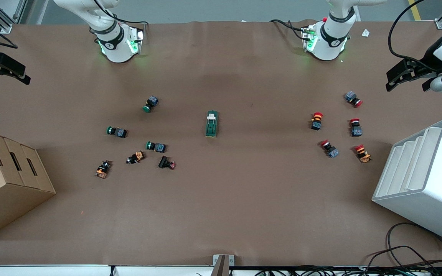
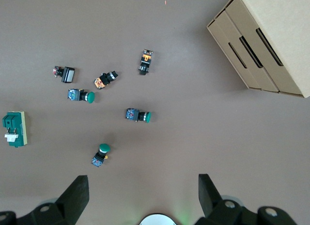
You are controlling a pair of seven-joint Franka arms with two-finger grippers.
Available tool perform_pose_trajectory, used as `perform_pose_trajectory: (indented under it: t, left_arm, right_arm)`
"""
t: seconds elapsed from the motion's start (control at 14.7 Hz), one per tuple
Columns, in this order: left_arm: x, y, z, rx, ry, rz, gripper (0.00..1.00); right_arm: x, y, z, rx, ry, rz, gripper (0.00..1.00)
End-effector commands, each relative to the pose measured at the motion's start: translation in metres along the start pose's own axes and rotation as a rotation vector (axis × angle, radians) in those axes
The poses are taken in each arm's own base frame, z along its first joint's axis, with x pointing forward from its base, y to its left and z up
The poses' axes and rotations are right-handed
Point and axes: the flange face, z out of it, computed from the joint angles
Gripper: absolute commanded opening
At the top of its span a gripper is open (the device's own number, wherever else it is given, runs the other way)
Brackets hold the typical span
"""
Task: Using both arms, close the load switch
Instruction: 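Move the left gripper over the green load switch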
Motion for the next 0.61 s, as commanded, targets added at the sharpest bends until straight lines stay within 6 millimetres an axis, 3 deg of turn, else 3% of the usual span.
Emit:
perform_pose_trajectory:
  t: [0.0, 0.27, 0.34, 0.54]
  left_arm:
    - [0.001, 0.001, -0.005, 0.000, -0.008, 0.002, 1.00]
    - [0.010, 0.022, -0.003, 0.000, -0.007, 0.029, 1.00]
    - [0.016, 0.038, 0.000, -0.001, -0.008, 0.052, 1.00]
    - [0.024, 0.100, 0.033, 0.001, -0.060, 0.075, 1.00]
  right_arm:
    - [-0.006, -0.001, 0.000, -0.006, 0.010, -0.011, 1.00]
    - [-0.006, -0.001, 0.000, -0.006, 0.010, -0.011, 1.00]
    - [-0.006, -0.001, 0.000, -0.006, 0.010, -0.011, 1.00]
    - [-0.006, -0.001, 0.000, -0.006, 0.010, -0.011, 1.00]
